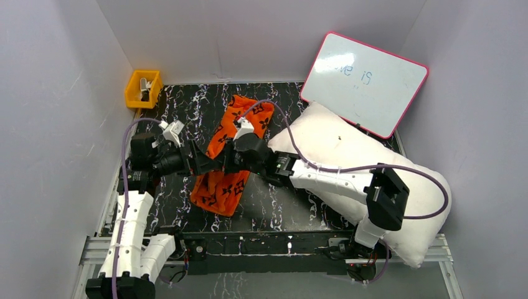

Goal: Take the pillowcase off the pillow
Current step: Fold the pillowcase at the center of the board.

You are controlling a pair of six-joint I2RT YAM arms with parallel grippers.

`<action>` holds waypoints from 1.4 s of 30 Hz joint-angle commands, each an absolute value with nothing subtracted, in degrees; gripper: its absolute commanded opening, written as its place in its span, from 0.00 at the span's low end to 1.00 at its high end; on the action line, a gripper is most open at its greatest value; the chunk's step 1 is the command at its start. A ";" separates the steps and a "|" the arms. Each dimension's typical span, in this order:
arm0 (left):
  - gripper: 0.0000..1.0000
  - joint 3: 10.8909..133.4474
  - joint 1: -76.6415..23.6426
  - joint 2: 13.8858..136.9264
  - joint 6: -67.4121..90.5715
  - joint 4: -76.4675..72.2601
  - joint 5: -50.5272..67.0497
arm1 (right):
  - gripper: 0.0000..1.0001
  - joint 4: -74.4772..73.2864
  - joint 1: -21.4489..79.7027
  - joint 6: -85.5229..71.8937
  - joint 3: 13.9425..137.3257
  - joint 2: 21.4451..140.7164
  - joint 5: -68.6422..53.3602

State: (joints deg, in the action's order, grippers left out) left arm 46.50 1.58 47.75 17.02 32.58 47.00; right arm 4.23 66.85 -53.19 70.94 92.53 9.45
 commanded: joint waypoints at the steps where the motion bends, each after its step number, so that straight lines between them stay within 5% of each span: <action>1: 0.94 50.25 0.79 45.96 13.61 33.19 57.45 | 0.00 3.63 67.11 -48.13 80.18 96.95 8.78; 11: 0.90 53.16 -1.68 43.89 10.48 32.33 64.51 | 0.00 0.58 62.16 -43.78 93.36 106.01 1.52; 19: 0.89 55.80 -2.29 41.67 5.47 38.17 35.28 | 0.00 -4.58 59.33 -40.61 103.61 110.13 -5.78; 27: 0.90 53.48 -2.29 40.70 7.18 31.94 22.55 | 0.00 -1.84 58.55 -41.77 88.51 100.43 -6.68; 36: 0.98 47.66 -2.30 42.53 -0.65 17.05 51.98 | 0.00 -1.26 53.70 -41.78 80.95 93.43 -10.51; 42: 0.98 43.76 -2.64 39.95 -8.95 19.00 51.66 | 0.00 -2.69 51.38 -40.85 86.17 96.40 -15.40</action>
